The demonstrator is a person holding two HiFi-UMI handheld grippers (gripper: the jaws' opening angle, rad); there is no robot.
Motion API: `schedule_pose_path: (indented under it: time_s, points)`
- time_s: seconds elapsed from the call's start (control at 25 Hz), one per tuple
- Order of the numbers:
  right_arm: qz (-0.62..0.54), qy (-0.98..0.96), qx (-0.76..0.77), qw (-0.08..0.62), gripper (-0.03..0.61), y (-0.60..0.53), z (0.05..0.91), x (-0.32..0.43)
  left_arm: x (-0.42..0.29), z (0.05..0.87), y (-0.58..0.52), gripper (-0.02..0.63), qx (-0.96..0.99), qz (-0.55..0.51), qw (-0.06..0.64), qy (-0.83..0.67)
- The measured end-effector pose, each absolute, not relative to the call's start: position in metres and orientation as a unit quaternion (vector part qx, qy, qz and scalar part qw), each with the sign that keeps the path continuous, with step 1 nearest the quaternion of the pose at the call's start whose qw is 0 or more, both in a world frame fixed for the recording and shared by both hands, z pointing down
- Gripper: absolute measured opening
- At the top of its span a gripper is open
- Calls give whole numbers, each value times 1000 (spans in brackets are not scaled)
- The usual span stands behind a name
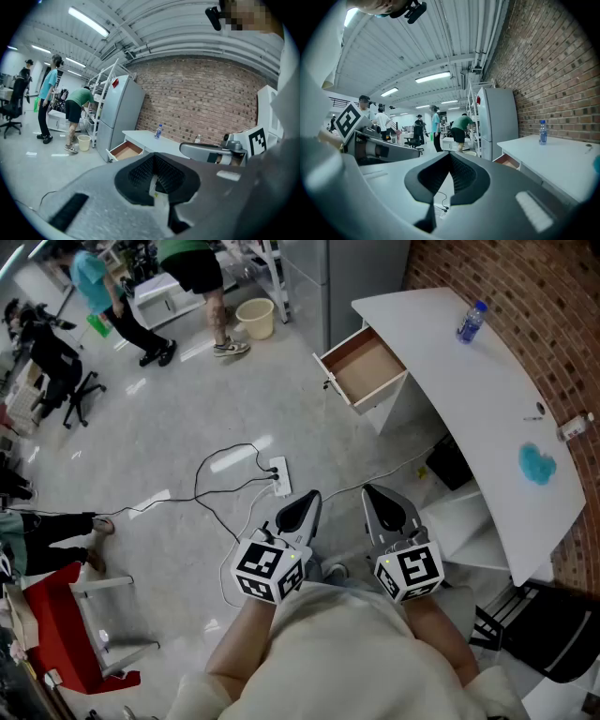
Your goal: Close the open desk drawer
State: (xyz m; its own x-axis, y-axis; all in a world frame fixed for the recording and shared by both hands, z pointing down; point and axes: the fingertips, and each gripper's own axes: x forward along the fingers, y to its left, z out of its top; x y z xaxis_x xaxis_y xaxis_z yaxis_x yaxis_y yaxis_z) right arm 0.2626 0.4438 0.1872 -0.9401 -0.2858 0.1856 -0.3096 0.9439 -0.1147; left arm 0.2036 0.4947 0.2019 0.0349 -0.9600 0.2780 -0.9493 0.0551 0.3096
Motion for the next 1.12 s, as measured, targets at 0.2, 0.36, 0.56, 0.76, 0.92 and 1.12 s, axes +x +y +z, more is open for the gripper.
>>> schedule_pose_path:
  time_s: [0.2,0.36,0.56,0.76,0.92,1.12]
  points:
    - [75,-983,145,81,2,455,187,278,223,199,495,3,692,2,204,-692]
    - [74,-985,134,84,2,463,190,281,226,197,497,3,690,-9,209,-693]
    - [78,-985,123,92,3,472,195,280,227,196,502,3,685,-7,212,-697]
    - [76,-986,113,98,3,476,198,279,227,199,504,3,675,-18,219,-704]
    - [86,-986,108,90,3,475,199,275,224,201,501,3,673,-17,219,-706]
    - [88,-985,113,91,3,466,198,261,212,203,491,3,685,-10,218,-695]
